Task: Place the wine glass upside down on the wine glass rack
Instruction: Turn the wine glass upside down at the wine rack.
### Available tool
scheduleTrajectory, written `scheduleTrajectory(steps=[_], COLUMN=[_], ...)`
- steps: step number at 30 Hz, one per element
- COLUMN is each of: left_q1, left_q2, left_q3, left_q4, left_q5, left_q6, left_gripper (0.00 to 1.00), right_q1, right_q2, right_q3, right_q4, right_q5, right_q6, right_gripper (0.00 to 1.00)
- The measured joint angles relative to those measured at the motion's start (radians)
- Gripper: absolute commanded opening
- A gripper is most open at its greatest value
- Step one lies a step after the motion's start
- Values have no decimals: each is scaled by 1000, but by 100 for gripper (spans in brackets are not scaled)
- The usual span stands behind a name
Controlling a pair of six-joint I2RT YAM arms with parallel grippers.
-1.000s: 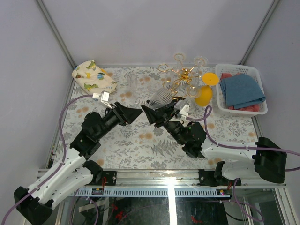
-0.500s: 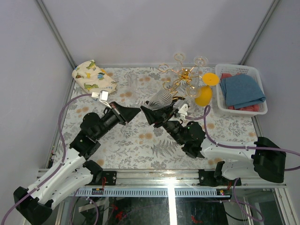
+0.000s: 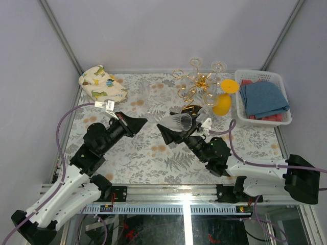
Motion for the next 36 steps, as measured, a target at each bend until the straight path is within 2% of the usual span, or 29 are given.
scheduleTrajectory(steps=[8,21,23,28,32,36], left_q1=[0,0,0,0,0,-4], left_q2=[-57,-86,-85,-84,-60,6], left_q3=[24,45,70,158,223,254], left_q4=[-157,-262,-299,-400,-472,-519], left_q5=[-72,-111,-131,-198,-234,-247], left_q6=[106,198,233,374,483,552], left_gripper=[0,0,0,0,0,0], right_q1=[0,0,1,1,1,1], right_q2=[-153,-371,-435,-583,-628,-636], right_q3=[-126,-185,-184,-98,39,143], right_q4=[-116,-379,-475,-846,-1120,-1295], right_q5=[-7,-12,-12,-21,-37,-58], right_q6=[43,66,73,90,99,98], right_gripper=[96,97,97,97,96,91])
